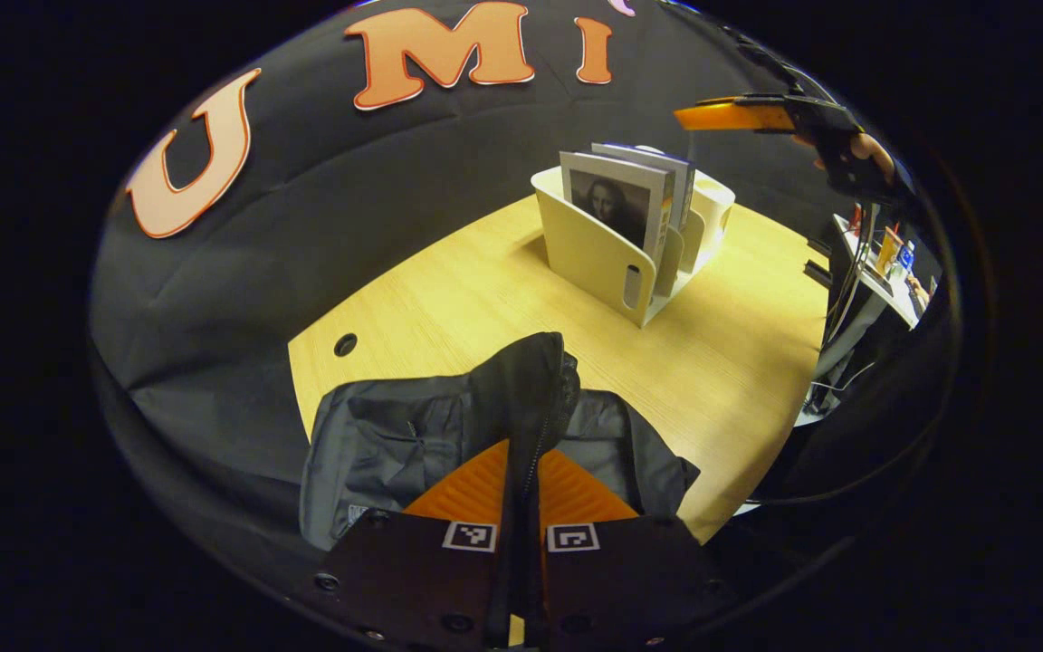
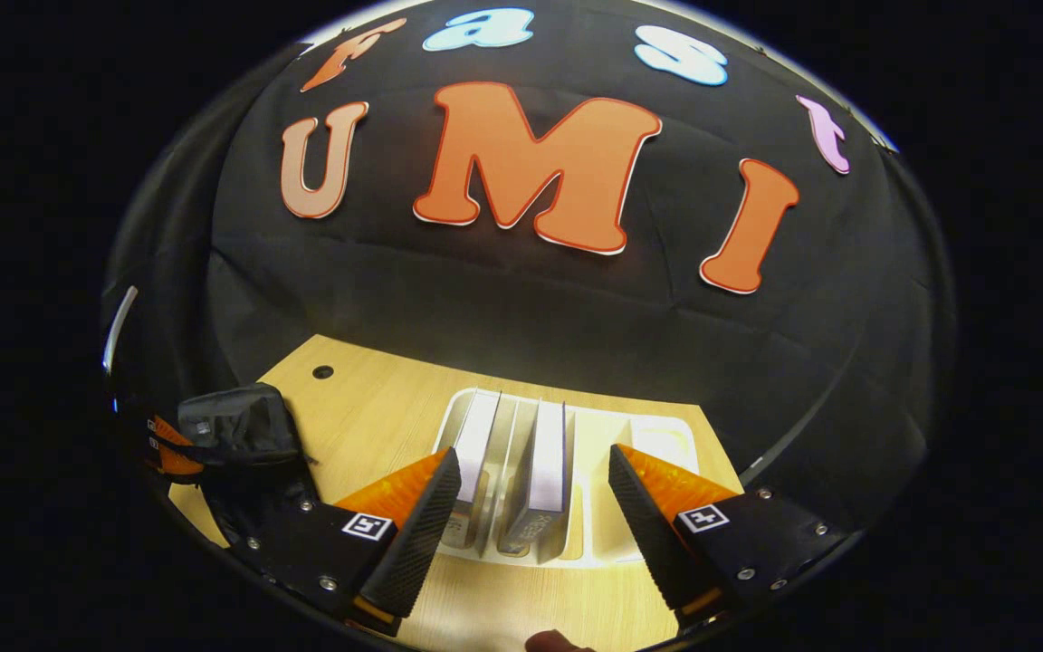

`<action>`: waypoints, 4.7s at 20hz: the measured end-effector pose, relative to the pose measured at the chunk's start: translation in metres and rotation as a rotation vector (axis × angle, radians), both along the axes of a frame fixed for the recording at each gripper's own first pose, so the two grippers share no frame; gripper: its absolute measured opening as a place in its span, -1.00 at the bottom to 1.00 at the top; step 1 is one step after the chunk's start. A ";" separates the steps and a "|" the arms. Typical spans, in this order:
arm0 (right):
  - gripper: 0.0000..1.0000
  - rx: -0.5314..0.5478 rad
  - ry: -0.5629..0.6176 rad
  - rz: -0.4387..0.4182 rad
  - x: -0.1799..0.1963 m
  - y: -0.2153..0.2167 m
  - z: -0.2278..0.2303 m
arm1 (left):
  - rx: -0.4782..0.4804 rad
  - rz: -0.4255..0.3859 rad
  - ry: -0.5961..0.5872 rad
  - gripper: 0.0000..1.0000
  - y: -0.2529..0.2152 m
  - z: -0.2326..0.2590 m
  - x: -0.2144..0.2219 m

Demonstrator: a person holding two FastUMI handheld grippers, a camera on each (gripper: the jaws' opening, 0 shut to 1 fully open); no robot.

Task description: Open the schoolbag, grab two books from the bookshelf and put them into the schoolbag.

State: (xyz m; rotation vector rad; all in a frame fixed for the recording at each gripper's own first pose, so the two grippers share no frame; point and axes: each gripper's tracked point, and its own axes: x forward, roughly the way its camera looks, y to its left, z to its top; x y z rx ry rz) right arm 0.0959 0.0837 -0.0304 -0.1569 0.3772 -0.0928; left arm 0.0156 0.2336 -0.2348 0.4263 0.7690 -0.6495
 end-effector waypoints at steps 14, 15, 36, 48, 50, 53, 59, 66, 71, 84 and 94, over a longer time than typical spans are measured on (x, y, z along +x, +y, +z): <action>0.99 -0.112 0.384 0.092 0.070 0.029 -0.036 | -0.015 -0.141 0.149 -0.87 0.015 0.019 0.022; 1.00 -0.140 0.403 0.094 0.072 0.029 -0.037 | -0.009 -0.146 0.149 -0.87 0.018 0.020 0.026; -0.15 0.136 0.836 -0.079 0.092 0.039 -0.116 | -0.023 -0.162 0.250 -0.87 0.020 0.009 0.041; -0.38 0.256 0.818 -0.120 0.008 0.040 -0.098 | -0.036 -0.207 0.255 -0.87 0.013 0.004 0.036; -0.38 0.270 0.810 -0.114 -0.013 0.044 -0.094 | -0.038 -0.213 0.255 -0.87 0.015 0.001 0.032; -0.39 0.286 0.807 -0.108 -0.043 0.046 -0.089 | -0.035 -0.218 0.256 -0.87 0.013 -0.001 0.030; -0.39 0.338 0.792 -0.115 -0.102 0.047 -0.092 | -0.029 -0.215 0.255 -0.87 0.008 -0.006 0.026; -0.39 0.442 0.741 -0.066 -0.154 0.070 -0.087 | -0.036 -0.194 0.246 -0.87 0.000 -0.002 0.016; -0.39 0.523 0.665 -0.017 -0.165 0.090 -0.075 | -0.066 -0.165 0.228 -0.87 -0.005 0.010 0.018; -0.43 0.907 0.570 0.132 -0.142 0.174 -0.110 | -0.201 -0.078 0.195 -0.87 -0.010 0.030 0.025; -0.43 1.122 0.518 0.192 -0.110 0.242 -0.155 | -0.241 -0.050 0.185 -0.87 -0.015 0.031 0.026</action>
